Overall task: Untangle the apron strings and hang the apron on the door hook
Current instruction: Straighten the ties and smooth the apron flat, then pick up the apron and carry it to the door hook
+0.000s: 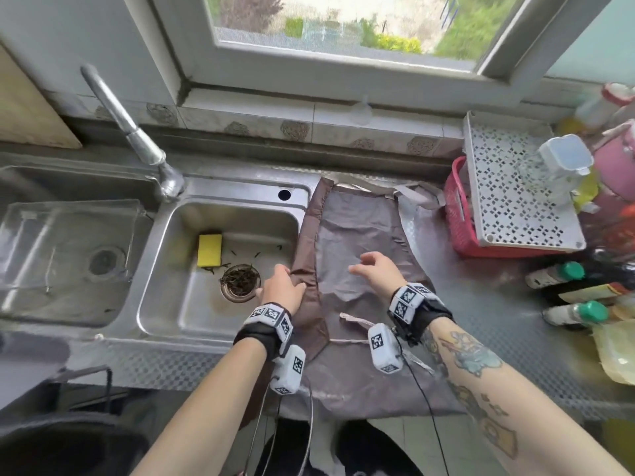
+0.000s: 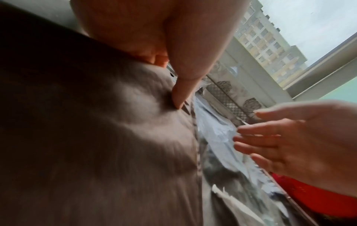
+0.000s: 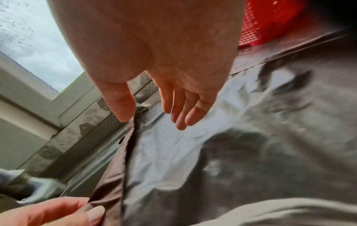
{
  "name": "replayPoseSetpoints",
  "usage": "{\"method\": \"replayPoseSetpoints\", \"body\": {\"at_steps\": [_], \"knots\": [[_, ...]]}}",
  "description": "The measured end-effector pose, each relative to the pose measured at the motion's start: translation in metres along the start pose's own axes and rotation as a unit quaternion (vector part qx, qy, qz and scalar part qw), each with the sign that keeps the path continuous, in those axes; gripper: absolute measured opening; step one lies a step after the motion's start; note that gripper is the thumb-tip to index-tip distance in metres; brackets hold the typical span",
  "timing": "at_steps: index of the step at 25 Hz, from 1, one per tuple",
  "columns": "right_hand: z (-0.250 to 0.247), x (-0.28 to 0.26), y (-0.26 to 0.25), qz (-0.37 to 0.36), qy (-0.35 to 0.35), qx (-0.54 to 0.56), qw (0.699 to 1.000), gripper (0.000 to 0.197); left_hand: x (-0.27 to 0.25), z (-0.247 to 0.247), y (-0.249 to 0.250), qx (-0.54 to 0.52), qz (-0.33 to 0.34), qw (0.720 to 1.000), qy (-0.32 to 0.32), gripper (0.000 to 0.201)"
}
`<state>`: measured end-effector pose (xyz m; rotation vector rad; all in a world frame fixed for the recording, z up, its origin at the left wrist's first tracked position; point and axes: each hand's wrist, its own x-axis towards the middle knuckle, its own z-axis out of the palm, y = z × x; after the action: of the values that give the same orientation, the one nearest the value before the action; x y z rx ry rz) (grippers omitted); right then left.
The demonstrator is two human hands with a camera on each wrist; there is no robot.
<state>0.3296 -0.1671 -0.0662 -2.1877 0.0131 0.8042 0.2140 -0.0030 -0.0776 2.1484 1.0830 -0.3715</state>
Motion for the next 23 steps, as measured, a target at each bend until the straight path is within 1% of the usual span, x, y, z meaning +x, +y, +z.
{"method": "replayPoseSetpoints", "body": {"at_steps": [2, 3, 5, 7, 8, 9, 10, 11, 12, 13, 14, 16, 17, 18, 19, 21, 22, 23], "knots": [[0.009, 0.0, -0.018, -0.008, -0.018, 0.053, 0.998, 0.063, -0.011, -0.01, 0.006, -0.042, 0.047, 0.998, -0.031, 0.028], [0.012, 0.001, -0.027, -0.002, -0.026, 0.099, 0.995, 0.064, -0.019, -0.015, 0.01, -0.047, 0.078, 0.995, -0.051, 0.021], [0.011, 0.0, -0.047, 0.021, -0.044, 0.184, 0.982, 0.063, -0.041, -0.025, 0.022, -0.041, 0.163, 0.981, -0.097, 0.017], [0.003, -0.002, -0.062, 0.023, -0.062, 0.199, 0.978, 0.055, -0.063, -0.029, 0.032, -0.032, 0.247, 0.958, -0.143, 0.012], [-0.002, -0.004, -0.067, 0.02, -0.072, 0.19, 0.979, 0.045, -0.072, -0.029, 0.033, -0.03, 0.286, 0.945, -0.159, 0.009], [-0.006, -0.007, -0.072, 0.022, -0.079, 0.177, 0.981, 0.031, -0.081, -0.028, 0.034, -0.03, 0.319, 0.932, -0.17, 0.011], [-0.009, -0.014, -0.076, 0.025, -0.084, 0.167, 0.982, 0.022, -0.087, -0.026, 0.032, -0.032, 0.344, 0.921, -0.179, 0.016], [-0.012, -0.019, -0.077, 0.023, -0.084, 0.148, 0.985, 0.028, -0.091, -0.025, 0.031, -0.036, 0.357, 0.914, -0.188, 0.021], [-0.014, -0.027, -0.078, 0.019, -0.083, 0.119, 0.989, 0.034, -0.094, -0.024, 0.03, -0.041, 0.366, 0.908, -0.198, 0.024], [-0.015, -0.036, -0.079, 0.011, -0.082, 0.1, 0.992, 0.033, -0.096, -0.024, 0.029, -0.044, 0.371, 0.903, -0.213, 0.026], [-0.016, -0.044, -0.08, -0.004, -0.084, 0.096, 0.992, 0.028, -0.096, -0.024, 0.027, -0.054, 0.37, 0.898, -0.233, 0.024], [-0.026, -0.068, -0.076, -0.04, -0.072, 0.143, 0.986, 0.019, -0.101, -0.026, 0.026, -0.102, 0.35, 0.884, -0.291, 0.012], [-0.036, -0.084, -0.074, -0.052, -0.059, 0.178, 0.981, 0.016, -0.107, -0.03, 0.027, -0.131, 0.338, 0.878, -0.313, 0.014], [-0.047, -0.1, -0.071, -0.06, -0.048, 0.208, 0.975, 0.019, -0.11, -0.031, 0.029, -0.167, 0.324, 0.874, -0.322, 0.016], [-0.06, -0.119, -0.068, -0.069, -0.041, 0.225, 0.971, 0.024, -0.113, -0.033, 0.035, -0.204, 0.31, 0.875, -0.31, 0.016], [-0.088, -0.164, -0.054, -0.09, -0.032, 0.24, 0.966, 0.028, -0.118, -0.031, 0.051, -0.261, 0.276, 0.89, -0.251, 0.016], [-0.101, -0.186, -0.042, -0.101, -0.029, 0.246, 0.963, 0.025, -0.121, -0.029, 0.059, -0.273, 0.26, 0.9, -0.218, 0.015], [-0.114, -0.21, -0.031, -0.114, -0.028, 0.256, 0.96, 0.017, -0.128, -0.024, 0.07, -0.278, 0.256, 0.905, -0.195, 0.015]]}}
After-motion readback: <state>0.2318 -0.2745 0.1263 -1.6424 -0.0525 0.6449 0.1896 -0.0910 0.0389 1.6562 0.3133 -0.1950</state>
